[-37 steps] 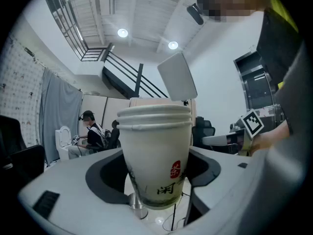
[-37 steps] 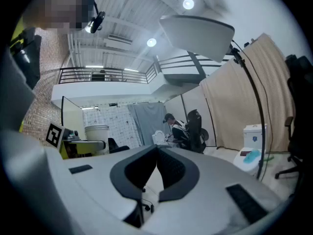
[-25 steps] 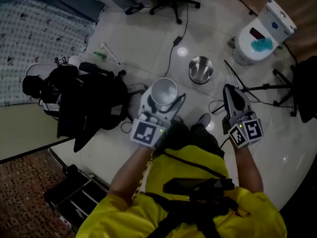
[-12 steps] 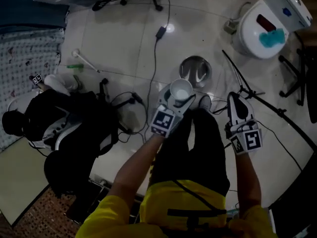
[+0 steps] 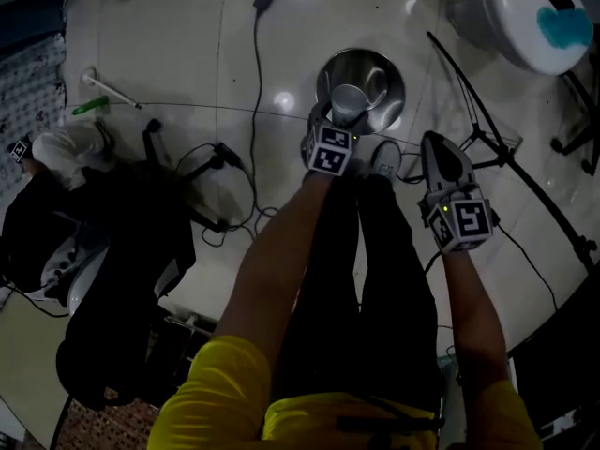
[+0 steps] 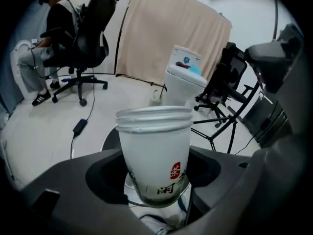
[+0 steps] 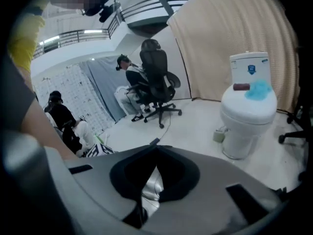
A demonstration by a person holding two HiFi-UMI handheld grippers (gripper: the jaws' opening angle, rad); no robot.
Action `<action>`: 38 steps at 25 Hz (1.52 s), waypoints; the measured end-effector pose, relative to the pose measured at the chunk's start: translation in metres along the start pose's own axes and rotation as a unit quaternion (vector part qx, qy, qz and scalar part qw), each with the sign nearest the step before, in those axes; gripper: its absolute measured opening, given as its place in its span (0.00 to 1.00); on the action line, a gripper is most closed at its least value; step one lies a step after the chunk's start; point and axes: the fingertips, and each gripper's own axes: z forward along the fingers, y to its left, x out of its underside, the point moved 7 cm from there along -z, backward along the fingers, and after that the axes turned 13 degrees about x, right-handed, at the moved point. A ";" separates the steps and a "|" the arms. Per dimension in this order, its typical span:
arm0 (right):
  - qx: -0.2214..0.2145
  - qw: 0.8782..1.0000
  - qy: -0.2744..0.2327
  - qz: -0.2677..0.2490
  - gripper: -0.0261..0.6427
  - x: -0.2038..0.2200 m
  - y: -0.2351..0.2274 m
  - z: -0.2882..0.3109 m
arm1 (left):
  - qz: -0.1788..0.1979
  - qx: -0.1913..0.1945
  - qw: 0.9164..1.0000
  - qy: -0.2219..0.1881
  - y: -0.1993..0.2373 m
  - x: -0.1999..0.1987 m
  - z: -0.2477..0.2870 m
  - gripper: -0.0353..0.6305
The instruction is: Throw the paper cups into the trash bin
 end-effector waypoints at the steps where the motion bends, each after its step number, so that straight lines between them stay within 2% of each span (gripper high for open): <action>1: 0.005 1.000 0.011 -0.006 0.05 0.007 -0.002 0.006 | -0.006 -0.002 1.000 0.012 0.003 0.006 0.006 0.55; 4: 0.007 1.000 0.030 0.004 0.05 0.019 -0.007 0.019 | -0.009 -0.001 0.999 0.044 0.009 0.021 0.020 0.56; 9: 0.009 0.999 0.039 0.007 0.05 0.021 -0.012 0.042 | -0.031 -0.009 0.998 0.062 0.015 0.025 0.024 0.59; 12: 0.006 0.999 0.035 0.007 0.05 0.014 -0.010 0.051 | -0.060 -0.014 0.998 0.018 0.018 0.010 0.006 0.59; 15: 0.004 0.999 0.027 0.016 0.05 0.005 -0.006 0.052 | -0.092 -0.021 0.993 -0.071 0.013 -0.025 -0.048 0.57; 17: 0.004 0.999 0.022 0.024 0.05 -0.003 0.000 0.046 | -0.090 -0.044 0.987 -0.122 0.004 -0.052 -0.102 0.45; 21: -0.005 0.999 0.007 0.044 0.05 -0.029 0.014 0.023 | -0.088 -0.098 0.969 -0.209 -0.023 -0.090 -0.203 0.07; 23: -0.013 0.999 -0.006 0.052 0.05 -0.044 0.024 0.012 | -0.086 -0.107 0.961 -0.239 -0.034 -0.104 -0.236 0.05; 25: -0.017 0.998 -0.017 0.050 0.05 -0.060 0.033 0.003 | -0.066 -0.114 0.960 -0.248 -0.041 -0.113 -0.254 0.05; 27: -0.017 0.999 -0.025 0.044 0.05 -0.073 0.042 -0.002 | -0.050 -0.120 0.962 -0.240 -0.043 -0.116 -0.259 0.05; 29: -0.013 0.999 -0.030 0.041 0.05 -0.083 0.046 -0.005 | -0.056 -0.125 0.963 -0.234 -0.041 -0.118 -0.259 0.05; 33: 0.006 0.998 -0.036 0.058 0.05 -0.097 0.047 -0.016 | -0.052 -0.111 0.959 -0.255 -0.049 -0.130 -0.274 0.05; 38: 0.013 0.999 -0.027 0.038 0.05 -0.096 0.048 -0.029 | -0.062 -0.116 0.958 -0.253 -0.054 -0.122 -0.282 0.06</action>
